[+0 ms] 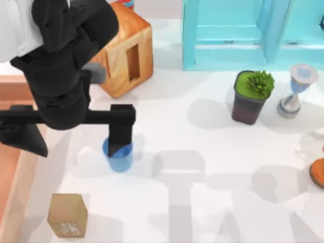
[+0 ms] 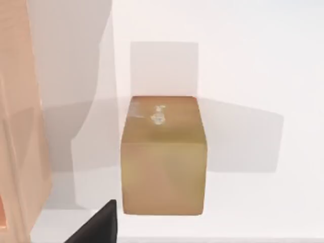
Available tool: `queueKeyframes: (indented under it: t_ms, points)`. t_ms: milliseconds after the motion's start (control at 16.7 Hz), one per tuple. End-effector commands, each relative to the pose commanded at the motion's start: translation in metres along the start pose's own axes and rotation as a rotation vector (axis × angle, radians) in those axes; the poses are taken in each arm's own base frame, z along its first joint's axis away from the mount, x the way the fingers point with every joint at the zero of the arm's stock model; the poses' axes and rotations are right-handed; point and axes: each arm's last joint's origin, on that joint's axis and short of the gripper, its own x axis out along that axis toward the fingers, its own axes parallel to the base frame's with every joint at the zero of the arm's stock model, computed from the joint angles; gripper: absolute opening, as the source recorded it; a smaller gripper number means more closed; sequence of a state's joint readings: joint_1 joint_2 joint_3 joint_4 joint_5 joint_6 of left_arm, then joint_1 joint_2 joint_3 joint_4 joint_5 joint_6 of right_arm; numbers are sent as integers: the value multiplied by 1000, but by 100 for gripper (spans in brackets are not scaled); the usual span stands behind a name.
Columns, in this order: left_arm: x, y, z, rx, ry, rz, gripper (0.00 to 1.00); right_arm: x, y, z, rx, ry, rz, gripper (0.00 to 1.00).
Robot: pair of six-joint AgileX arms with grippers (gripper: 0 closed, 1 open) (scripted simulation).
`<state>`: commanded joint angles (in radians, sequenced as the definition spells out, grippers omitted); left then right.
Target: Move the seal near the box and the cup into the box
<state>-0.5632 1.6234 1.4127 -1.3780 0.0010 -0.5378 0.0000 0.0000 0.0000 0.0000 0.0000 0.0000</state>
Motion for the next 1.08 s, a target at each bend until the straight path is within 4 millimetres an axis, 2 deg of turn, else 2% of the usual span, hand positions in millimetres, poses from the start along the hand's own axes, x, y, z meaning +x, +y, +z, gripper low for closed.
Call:
queueKeyframes:
  t_ms: [300,660,1080]
  points:
    - [14,-25,32,-4,-13,-8,100,0,0,0,0,0,0,100]
    - [51,-61,74,-6,-11,-6,100,0,0,0,0,0,0,100]
    - [56,-63,79,-9,-14,-7,100,0,0,0,0,0,0,100]
